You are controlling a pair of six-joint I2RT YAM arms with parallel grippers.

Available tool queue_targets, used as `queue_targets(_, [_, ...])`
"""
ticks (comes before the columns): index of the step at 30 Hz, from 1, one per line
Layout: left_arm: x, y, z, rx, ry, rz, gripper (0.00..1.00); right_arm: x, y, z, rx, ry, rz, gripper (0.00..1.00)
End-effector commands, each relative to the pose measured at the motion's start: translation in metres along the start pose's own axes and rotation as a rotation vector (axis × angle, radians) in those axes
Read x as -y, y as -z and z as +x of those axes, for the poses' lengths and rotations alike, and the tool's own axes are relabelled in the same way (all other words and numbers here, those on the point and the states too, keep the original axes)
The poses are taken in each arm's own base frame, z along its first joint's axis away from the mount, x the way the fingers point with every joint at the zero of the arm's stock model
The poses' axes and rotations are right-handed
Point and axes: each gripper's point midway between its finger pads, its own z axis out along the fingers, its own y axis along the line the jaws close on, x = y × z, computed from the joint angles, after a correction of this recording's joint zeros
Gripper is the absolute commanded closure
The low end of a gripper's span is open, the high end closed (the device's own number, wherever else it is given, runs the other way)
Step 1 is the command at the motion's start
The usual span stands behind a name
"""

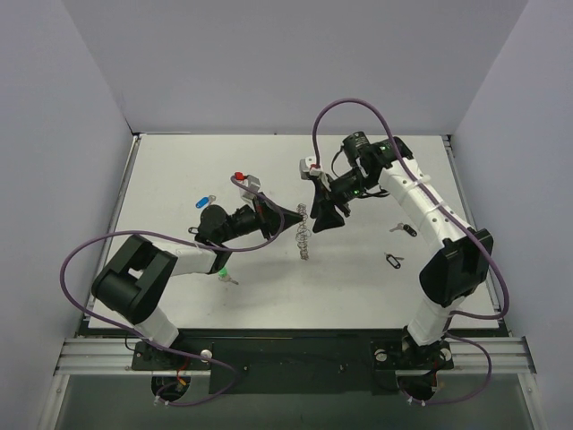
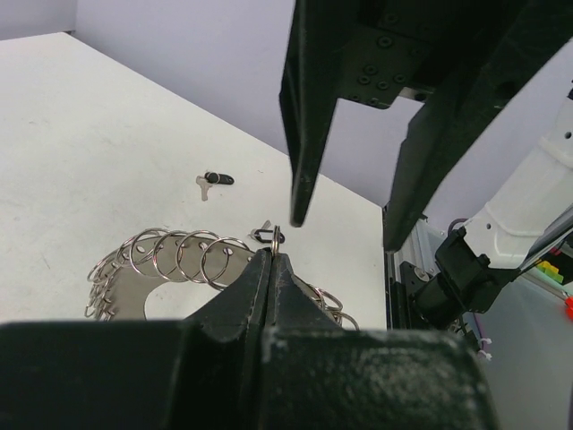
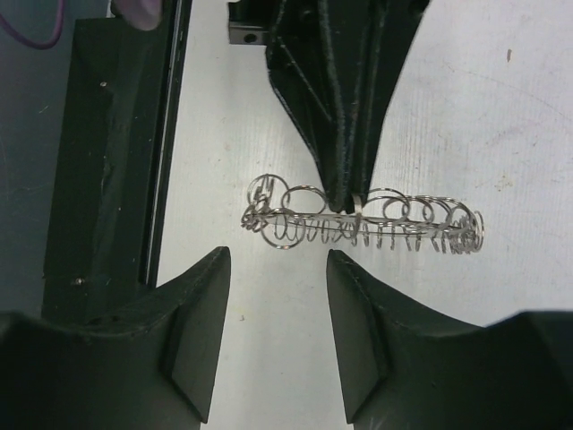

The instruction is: Put the keys on the keyring

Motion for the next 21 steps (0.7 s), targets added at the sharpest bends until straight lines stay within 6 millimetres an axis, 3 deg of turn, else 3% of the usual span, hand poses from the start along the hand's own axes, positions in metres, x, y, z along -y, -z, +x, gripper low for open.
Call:
queue_targets(1, [0.05,0.001,-0.062,0.223,-0.21,0.158,1.0,0.015,0.006,-0.008,0.011,-0.025,0.041,0.58])
queue_targets(12, [0.052,0.003,-0.063,0.226,-0.207,0.154,1.0,0.018,-0.003,-0.007,0.007,-0.061,0.05,0.66])
queue_targets(21, [0.055,0.017,-0.055,0.187,-0.235,0.102,1.0,0.008,0.015,0.006,-0.015,-0.08,0.105,0.6])
